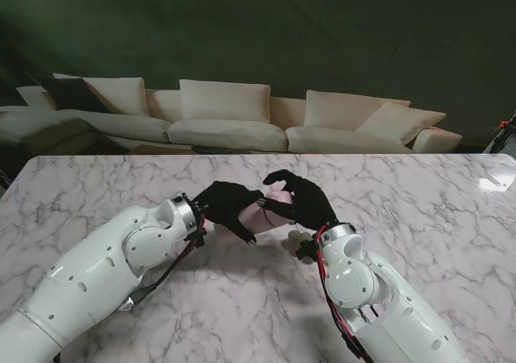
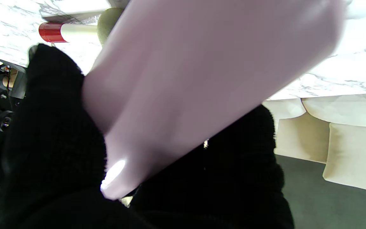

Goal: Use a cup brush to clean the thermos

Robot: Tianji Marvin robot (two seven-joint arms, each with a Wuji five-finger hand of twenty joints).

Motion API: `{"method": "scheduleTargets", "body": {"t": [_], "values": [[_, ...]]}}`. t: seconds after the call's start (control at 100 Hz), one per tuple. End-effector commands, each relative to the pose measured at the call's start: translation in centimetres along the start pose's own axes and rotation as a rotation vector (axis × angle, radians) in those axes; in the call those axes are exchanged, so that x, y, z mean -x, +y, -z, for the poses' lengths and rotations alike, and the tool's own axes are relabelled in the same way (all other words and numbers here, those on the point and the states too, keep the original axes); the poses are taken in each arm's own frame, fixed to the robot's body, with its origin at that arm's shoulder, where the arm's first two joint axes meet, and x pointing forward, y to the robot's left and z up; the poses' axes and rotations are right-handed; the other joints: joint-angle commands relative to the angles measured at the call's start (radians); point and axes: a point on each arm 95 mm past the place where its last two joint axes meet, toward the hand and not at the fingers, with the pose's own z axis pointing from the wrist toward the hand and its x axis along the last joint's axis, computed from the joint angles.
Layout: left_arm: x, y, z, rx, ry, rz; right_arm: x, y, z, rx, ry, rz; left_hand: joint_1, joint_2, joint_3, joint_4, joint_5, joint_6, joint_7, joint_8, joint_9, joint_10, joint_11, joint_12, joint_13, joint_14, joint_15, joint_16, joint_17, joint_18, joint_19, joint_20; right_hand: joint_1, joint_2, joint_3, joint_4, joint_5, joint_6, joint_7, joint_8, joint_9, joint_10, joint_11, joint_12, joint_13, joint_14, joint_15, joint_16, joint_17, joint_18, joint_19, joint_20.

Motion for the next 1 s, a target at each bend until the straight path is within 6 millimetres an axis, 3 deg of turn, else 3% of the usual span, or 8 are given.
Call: {"method": "scheduleTargets", "body": {"t": [0.0, 0.1, 0.27, 0.42, 0.75, 0.87, 0.89, 0.99], "values": [[-0.8, -1.1, -0.9, -0.023, 0.023, -0.001, -0.3, -1.1, 0.2, -0.023, -0.007, -0.018, 0.395, 0.375, 0.357, 0.054, 0.089, -0.221, 0.159, 0.048, 0.006, -0.034, 0.053, 0.017, 0.099, -0.100, 0.192, 0.072, 0.019, -0.105, 0.055, 0.016, -0.030, 0.053, -0.064, 0.029, -0.061, 0.014, -0.033, -0.041, 0.095, -0.152, 0.104, 0.004, 0.028, 0.008, 0.023, 0.005, -0.010, 0.038, 0.055, 0.007], [-0.8, -1.1, -0.9, -0.023, 0.022, -0.001, -0.3, -1.2, 0.3, -0.020, -0.013, -0.004, 0.395, 0.375, 0.357, 0.053, 0.090, -0.221, 0.159, 0.049, 0.007, -0.033, 0.053, 0.017, 0.099, -0.099, 0.193, 0.072, 0.018, -0.105, 0.055, 0.017, -0.123, 0.077, -0.105, 0.044, -0.138, 0.020, -0.072, -0.078, 0.047, -0.143, 0.050, -0.021, -0.021, 0.022, 0.008, 0.005, -0.048, 0.028, 0.055, -0.001], [-0.8, -1.1, -0.8, -0.019, 0.021, -0.004, -0.4, -1.1, 0.3, -0.005, -0.029, 0.013, 0.395, 0.376, 0.357, 0.053, 0.089, -0.221, 0.159, 0.048, 0.006, -0.034, 0.053, 0.017, 0.098, -0.098, 0.192, 0.071, 0.017, -0.105, 0.055, 0.017, -0.386, 0.159, -0.014, 0.048, -0.243, -0.018, -0.121, -0.126, -0.074, -0.152, -0.074, -0.116, -0.138, 0.049, -0.043, 0.005, -0.160, 0.006, 0.036, -0.006], [-0.8, -1.0, -0.8, -0.018, 0.022, -0.005, -0.7, -0.7, 0.5, -0.012, -0.034, 0.040, 0.394, 0.376, 0.355, 0.053, 0.089, -0.222, 0.159, 0.049, 0.006, -0.034, 0.053, 0.017, 0.096, -0.097, 0.192, 0.071, 0.016, -0.105, 0.054, 0.017, -0.483, 0.230, -0.009, 0.051, -0.276, -0.041, -0.176, -0.124, -0.137, -0.149, -0.143, -0.153, -0.189, 0.066, -0.101, -0.013, -0.201, 0.009, 0.013, -0.005], [-0.6, -1.0, -0.6, -0.013, 0.017, -0.008, -1.1, -0.1, 1.0, -0.035, -0.071, 0.024, 0.396, 0.378, 0.355, 0.052, 0.089, -0.222, 0.159, 0.049, 0.005, -0.034, 0.054, 0.017, 0.097, -0.097, 0.192, 0.071, 0.015, -0.105, 0.056, 0.018, -0.510, 0.324, -0.069, 0.065, -0.347, -0.059, -0.386, -0.086, -0.465, -0.123, -0.392, -0.360, -0.476, 0.108, -0.605, -0.180, -0.423, 0.182, -0.229, -0.029], [-0.5, -1.0, -0.4, -0.010, 0.014, -0.010, -1.2, 0.4, 1.2, -0.016, -0.060, -0.003, 0.396, 0.378, 0.355, 0.052, 0.088, -0.223, 0.159, 0.050, 0.005, -0.033, 0.054, 0.017, 0.096, -0.097, 0.192, 0.071, 0.015, -0.105, 0.056, 0.018, -0.467, 0.314, -0.073, 0.067, -0.335, -0.050, -0.549, -0.026, -0.620, -0.121, -0.452, -0.407, -0.629, 0.089, -0.751, -0.258, -0.558, 0.197, -0.339, -0.030], [-0.4, -1.0, -0.3, -0.010, 0.013, -0.011, -1.2, 0.5, 1.3, -0.013, -0.057, -0.002, 0.396, 0.378, 0.355, 0.052, 0.088, -0.222, 0.159, 0.050, 0.004, -0.033, 0.054, 0.017, 0.096, -0.097, 0.192, 0.071, 0.015, -0.105, 0.056, 0.018, -0.448, 0.316, -0.087, 0.073, -0.320, -0.046, -0.626, 0.037, -0.638, -0.118, -0.455, -0.414, -0.653, 0.085, -0.762, -0.267, -0.581, 0.195, -0.360, -0.025], [-0.3, -1.0, -0.2, -0.008, 0.012, -0.011, -1.2, 1.1, 1.5, 0.007, -0.040, 0.004, 0.395, 0.377, 0.354, 0.052, 0.089, -0.223, 0.160, 0.050, 0.006, -0.034, 0.055, 0.018, 0.096, -0.096, 0.193, 0.072, 0.015, -0.105, 0.056, 0.018, -0.418, 0.319, -0.099, 0.074, -0.295, -0.037, -0.773, 0.111, -0.677, -0.120, -0.543, -0.452, -0.734, 0.070, -0.812, -0.294, -0.660, 0.181, -0.423, -0.034]]}}
